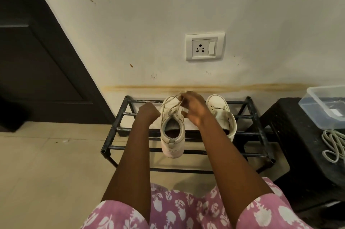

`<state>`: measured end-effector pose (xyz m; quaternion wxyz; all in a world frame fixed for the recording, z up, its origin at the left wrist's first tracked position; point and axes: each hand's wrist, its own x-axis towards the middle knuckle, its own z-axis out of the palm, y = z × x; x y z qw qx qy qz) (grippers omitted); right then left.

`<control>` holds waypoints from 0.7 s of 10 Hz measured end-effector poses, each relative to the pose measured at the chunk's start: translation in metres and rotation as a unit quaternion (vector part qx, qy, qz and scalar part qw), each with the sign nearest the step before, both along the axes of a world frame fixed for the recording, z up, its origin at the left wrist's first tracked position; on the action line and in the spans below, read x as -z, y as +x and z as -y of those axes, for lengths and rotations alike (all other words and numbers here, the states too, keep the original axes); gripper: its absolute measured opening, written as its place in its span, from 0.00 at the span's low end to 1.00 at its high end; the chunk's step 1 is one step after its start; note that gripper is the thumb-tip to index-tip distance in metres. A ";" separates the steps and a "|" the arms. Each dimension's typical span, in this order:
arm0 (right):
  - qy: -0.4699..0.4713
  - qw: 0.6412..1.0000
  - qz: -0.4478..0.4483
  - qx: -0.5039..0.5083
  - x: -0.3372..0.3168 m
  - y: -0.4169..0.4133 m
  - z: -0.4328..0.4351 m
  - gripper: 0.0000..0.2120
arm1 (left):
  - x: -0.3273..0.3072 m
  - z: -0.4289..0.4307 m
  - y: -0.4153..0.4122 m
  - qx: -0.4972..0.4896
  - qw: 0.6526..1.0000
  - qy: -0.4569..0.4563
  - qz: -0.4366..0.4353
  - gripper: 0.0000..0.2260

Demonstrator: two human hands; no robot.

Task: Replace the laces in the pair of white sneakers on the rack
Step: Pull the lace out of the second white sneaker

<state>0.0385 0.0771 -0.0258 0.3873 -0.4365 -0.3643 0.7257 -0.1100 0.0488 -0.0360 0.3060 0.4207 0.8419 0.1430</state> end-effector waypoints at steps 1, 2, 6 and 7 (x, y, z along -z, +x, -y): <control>-0.009 0.991 -0.100 0.083 -0.005 0.017 -0.011 0.08 | -0.005 0.008 0.003 0.040 0.997 0.018 0.063 0.12; 0.070 0.993 0.010 0.100 -0.003 0.028 -0.021 0.16 | -0.003 0.011 0.008 0.120 0.990 0.066 0.022 0.11; 0.185 0.835 0.503 -0.123 0.027 -0.004 -0.003 0.02 | 0.013 0.007 0.009 0.101 0.984 0.146 0.030 0.11; 0.165 0.859 0.470 -0.120 0.027 -0.008 -0.005 0.04 | 0.015 0.005 0.009 0.141 0.980 0.141 -0.006 0.09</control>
